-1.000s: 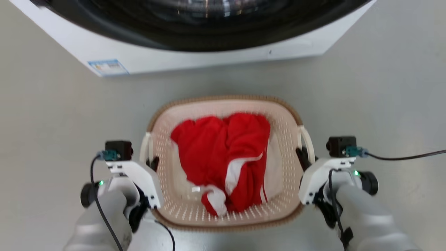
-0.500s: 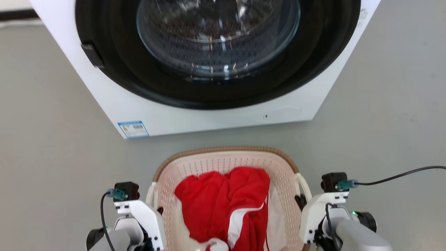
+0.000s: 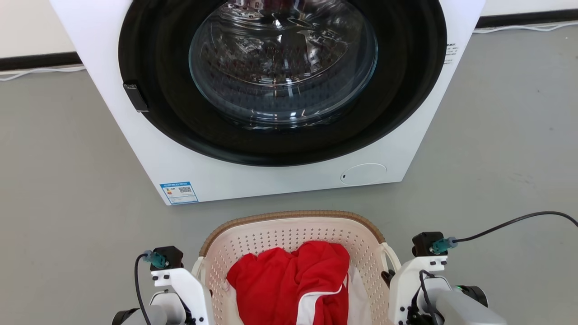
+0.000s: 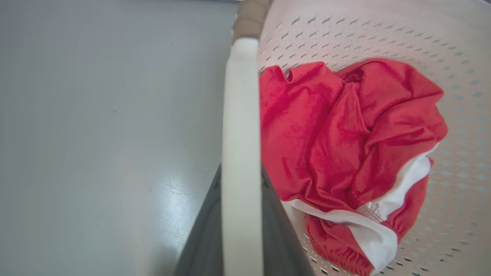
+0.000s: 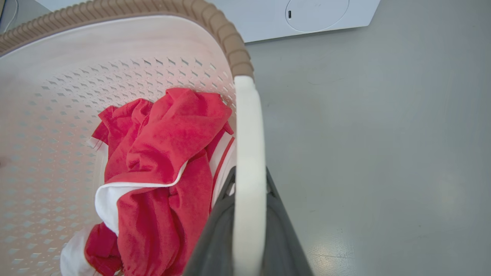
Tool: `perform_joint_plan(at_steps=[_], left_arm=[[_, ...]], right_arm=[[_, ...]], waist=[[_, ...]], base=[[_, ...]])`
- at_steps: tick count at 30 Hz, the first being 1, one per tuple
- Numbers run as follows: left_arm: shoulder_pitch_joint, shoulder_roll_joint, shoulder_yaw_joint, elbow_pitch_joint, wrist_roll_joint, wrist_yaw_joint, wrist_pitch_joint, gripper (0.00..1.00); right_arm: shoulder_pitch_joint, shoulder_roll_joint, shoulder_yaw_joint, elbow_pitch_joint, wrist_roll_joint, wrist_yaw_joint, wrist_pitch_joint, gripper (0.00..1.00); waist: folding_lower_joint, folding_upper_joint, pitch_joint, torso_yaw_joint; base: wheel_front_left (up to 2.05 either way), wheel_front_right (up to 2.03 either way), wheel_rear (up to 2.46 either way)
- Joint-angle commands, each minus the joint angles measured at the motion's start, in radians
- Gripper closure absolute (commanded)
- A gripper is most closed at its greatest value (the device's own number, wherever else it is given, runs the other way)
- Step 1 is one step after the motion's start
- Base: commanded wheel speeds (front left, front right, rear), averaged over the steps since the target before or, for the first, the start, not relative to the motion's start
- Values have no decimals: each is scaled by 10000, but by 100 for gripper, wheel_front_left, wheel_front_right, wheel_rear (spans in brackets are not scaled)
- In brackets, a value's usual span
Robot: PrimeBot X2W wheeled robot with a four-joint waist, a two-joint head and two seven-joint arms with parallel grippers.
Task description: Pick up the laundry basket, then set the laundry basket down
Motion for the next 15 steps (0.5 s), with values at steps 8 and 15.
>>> perform_joint_plan(at_steps=[8,15], left_arm=[[-171,255,29,-45,-261,-75,200,100],[-188,231,-67,-2,-399,-75,137,100]], right_arm=[[-91,-78,394,-96,331,73,111,100],[-124,-123,624,-103,526,73,45,100]], waist=[[0,0,-157,-81],[0,0,-167,-120]], base=[[0,0,0],[0,0,0]])
